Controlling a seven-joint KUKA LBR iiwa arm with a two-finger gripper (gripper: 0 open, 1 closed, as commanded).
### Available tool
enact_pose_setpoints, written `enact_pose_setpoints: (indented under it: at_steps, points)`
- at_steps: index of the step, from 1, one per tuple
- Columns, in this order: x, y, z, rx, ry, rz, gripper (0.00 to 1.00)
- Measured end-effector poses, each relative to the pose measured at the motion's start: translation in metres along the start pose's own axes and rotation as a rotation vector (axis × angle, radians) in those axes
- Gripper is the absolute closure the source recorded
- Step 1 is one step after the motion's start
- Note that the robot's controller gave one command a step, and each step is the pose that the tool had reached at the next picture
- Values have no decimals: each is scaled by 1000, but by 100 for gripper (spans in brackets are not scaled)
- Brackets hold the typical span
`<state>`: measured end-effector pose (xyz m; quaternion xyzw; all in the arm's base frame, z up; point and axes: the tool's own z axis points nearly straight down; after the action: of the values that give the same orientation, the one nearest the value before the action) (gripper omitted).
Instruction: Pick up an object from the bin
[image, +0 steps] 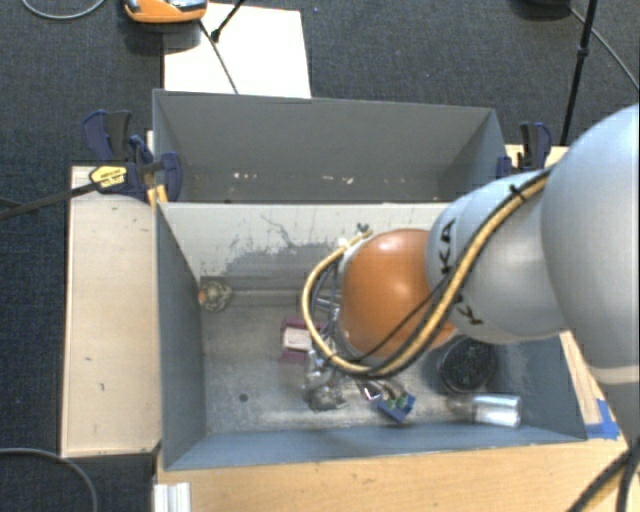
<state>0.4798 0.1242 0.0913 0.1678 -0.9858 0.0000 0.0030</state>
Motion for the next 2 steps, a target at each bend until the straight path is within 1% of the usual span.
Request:
enact_pose_setpoints:
  at_steps: [1, 2]
  points:
    - [-2, 0, -4, 0, -7, 2, 0]
    - [-36, -93, -6, 1, -2, 294, 0]
